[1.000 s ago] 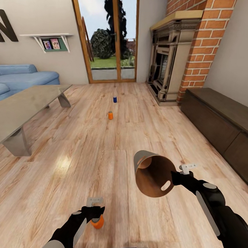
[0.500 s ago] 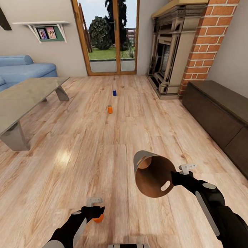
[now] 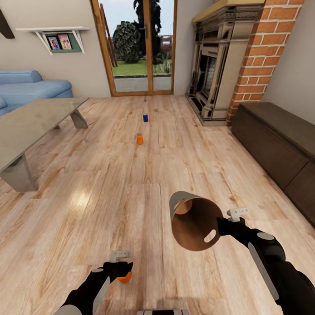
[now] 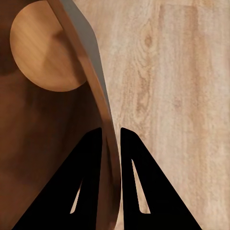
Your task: Put the three can of soda from the living room inside the tash can in the kitchen.
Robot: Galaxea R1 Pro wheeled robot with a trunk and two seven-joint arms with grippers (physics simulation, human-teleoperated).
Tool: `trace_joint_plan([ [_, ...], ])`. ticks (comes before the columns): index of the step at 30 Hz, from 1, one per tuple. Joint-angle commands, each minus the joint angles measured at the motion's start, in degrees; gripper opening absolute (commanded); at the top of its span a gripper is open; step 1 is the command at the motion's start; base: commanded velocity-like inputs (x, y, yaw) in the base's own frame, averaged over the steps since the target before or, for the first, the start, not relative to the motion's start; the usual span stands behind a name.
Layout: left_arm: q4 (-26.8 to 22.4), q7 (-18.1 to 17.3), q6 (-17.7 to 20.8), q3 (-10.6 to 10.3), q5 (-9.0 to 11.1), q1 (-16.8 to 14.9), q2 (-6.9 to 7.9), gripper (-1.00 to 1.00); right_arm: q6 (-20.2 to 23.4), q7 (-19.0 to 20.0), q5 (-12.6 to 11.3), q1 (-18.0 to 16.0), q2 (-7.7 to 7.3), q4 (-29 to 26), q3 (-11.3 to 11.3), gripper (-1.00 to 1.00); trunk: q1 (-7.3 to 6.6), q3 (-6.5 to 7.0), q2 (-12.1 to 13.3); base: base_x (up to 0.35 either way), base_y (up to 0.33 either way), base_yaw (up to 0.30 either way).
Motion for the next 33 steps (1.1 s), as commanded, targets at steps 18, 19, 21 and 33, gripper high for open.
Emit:
trace_joint_plan([
  [18, -0.15, -0.05, -0.05, -0.06, 0.00, 0.00, 0.00, 1.00, 0.06, 0.23, -0.75, -0.03, 0.09, 0.00, 0.04, -1.00, 0.28, -2.43, -0.15, 0.000, 0.000, 0.000],
  [19, -0.15, -0.06, -0.05, -0.07, 0.00, 0.00, 0.00, 1.00, 0.06, 0.23, -0.75, -0.03, 0.09, -0.01, 0.04, -1.00, 0.28, -2.43, -0.15, 0.000, 0.000, 0.000],
  [21, -0.09, -0.07, -0.01, -0.04, 0.00, 0.00, 0.03, 1.00, 0.06, 0.23, -0.75, -0.03, 0.09, 0.01, 0.04, -1.00, 0.28, -2.43, -0.15, 0.017, 0.054, 0.000],
  [33, -0.31, -0.01, 0.02, 0.00, 0.00, 0.00, 0.09, 1.00, 0.06, 0.23, -0.75, 0.02, 0.10, 0.03, 0.22, -1.00, 0.28, -2.43, -0.15, 0.022, 0.089, 0.000],
])
